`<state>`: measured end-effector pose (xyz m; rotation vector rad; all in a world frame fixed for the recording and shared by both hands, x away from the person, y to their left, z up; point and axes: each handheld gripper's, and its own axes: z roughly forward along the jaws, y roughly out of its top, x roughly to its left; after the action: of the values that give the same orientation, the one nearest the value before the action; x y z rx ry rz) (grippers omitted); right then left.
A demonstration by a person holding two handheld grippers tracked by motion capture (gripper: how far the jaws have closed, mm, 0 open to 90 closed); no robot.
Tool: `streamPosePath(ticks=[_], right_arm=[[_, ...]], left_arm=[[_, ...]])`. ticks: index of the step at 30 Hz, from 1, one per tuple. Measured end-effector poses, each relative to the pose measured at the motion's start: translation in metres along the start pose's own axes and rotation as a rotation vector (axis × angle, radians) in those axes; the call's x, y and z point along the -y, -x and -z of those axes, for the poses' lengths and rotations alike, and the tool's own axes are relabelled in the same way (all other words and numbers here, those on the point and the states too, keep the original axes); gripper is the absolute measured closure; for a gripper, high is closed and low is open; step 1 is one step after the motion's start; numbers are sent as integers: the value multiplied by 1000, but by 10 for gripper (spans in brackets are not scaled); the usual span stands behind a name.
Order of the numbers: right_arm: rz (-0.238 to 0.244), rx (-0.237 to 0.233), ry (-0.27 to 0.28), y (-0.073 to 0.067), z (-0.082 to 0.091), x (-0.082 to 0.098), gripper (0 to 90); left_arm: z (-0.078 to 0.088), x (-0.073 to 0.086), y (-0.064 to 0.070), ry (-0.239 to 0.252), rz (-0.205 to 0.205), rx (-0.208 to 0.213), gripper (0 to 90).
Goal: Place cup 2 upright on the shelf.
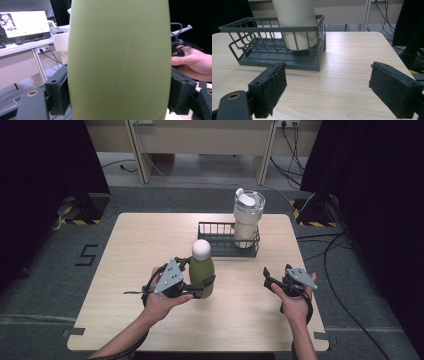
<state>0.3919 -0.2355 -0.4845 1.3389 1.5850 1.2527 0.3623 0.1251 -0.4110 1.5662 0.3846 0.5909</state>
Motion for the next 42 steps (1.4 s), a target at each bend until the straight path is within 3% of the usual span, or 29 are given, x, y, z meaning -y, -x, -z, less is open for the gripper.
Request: streamPosePath(ticks=[18, 42], right_arm=[[-6, 1, 1, 1, 0, -1, 140], [-10, -1, 2, 2, 0, 0, 142]], left_arm=[[-16, -11, -23, 10, -13, -56, 212], [-39, -19, -53, 21, -1, -114, 211]])
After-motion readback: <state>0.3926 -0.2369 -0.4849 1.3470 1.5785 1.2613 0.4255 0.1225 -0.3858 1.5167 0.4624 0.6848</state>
